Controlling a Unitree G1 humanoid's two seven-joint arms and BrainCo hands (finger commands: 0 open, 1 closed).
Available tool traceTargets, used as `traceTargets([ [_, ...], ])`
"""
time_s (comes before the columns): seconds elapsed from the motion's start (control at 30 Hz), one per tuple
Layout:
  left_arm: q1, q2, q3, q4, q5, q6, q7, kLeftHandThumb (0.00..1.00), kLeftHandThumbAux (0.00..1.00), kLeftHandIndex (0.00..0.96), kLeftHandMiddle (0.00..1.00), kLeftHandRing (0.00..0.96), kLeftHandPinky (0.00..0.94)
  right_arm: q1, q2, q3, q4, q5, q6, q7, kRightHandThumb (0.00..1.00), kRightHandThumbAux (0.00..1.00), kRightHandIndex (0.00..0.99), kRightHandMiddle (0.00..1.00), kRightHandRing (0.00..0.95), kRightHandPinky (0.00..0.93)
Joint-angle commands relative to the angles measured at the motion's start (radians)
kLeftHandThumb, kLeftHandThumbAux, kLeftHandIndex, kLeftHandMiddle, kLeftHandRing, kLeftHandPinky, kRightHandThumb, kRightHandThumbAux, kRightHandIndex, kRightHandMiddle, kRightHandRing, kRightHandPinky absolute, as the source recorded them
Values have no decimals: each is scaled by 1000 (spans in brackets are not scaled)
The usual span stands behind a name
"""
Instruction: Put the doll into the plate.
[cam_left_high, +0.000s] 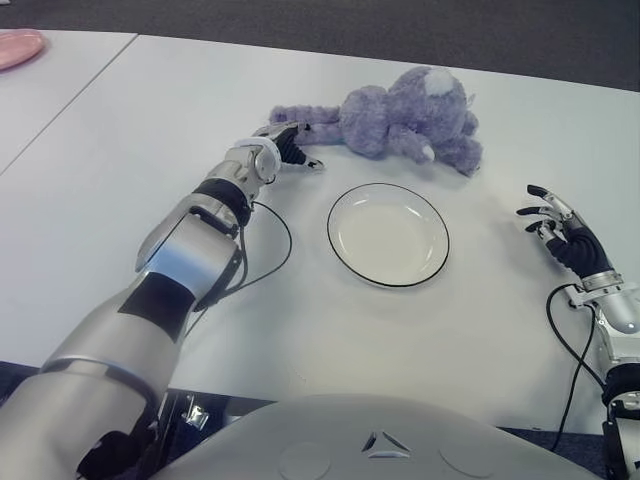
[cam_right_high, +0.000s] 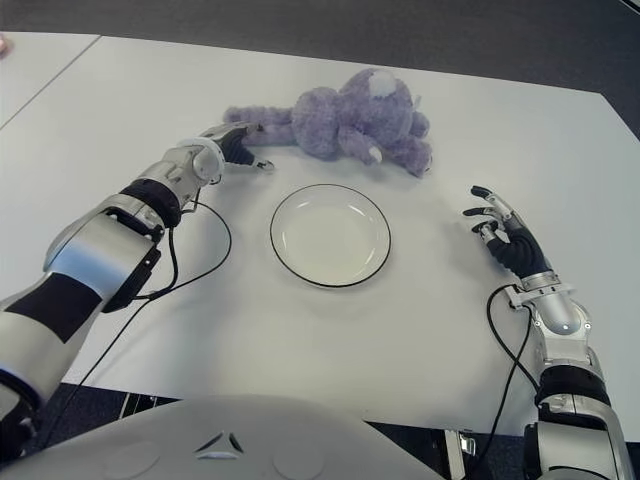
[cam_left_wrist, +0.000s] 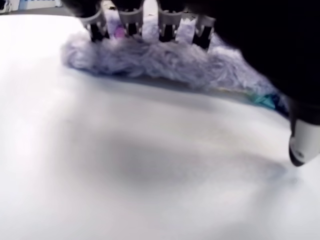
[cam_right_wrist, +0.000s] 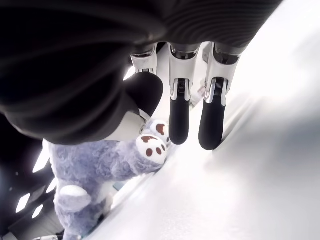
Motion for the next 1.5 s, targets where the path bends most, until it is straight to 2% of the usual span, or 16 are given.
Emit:
traceTargets([
  [0.03,85,-28,11,27,-11,13,-71,0,531,0,0,0,0,90,107,13,86,-5,4,20,1000,745,96,69,249,417],
  [0.4,113,-24,20,25,-10,16,-102,0,509,0,0,0,0,90,118,-30,124,4,-44,25,1000,749,71,72,239,411],
  [0.6,140,-1,-69,4,54,-93,-151,0,519,0,0,0,0,91,115,-37,132,-9,-58,27,1000,749,54,66,243,412],
  [0.7,128,17,-141,-12,105,-156,-194,0,536,0,0,0,0,89,120,-38,131,-3,-52,37,1000,749,50,65,245,412],
  [0.77,123,23,-160,-17,112,-173,-211,0,546,0,0,0,0,88,122,-40,131,0,-50,42,1000,749,49,65,245,412],
  [0.9,86,101,-191,-136,82,-289,-421,0,569,6,0,0,0,83,134,-36,138,-1,-61,53,1000,748,51,64,247,414],
  [1.03,84,167,-203,-234,56,-347,-556,0,572,16,0,0,0,84,140,-34,131,-11,-62,43,1000,748,51,65,250,414],
  [1.1,104,209,-208,-276,49,-372,-587,0,562,30,0,0,5,84,142,-32,128,-16,-54,35,1000,749,52,65,244,412],
  [1.3,138,270,-221,-306,54,-393,-610,0,542,64,4,0,44,84,141,-30,132,-30,-58,24,1000,750,52,64,238,411],
  [1.5,190,359,-204,-454,6,-404,-681,0,534,101,49,42,102,84,139,-33,131,-38,-66,16,1000,750,55,64,232,410],
])
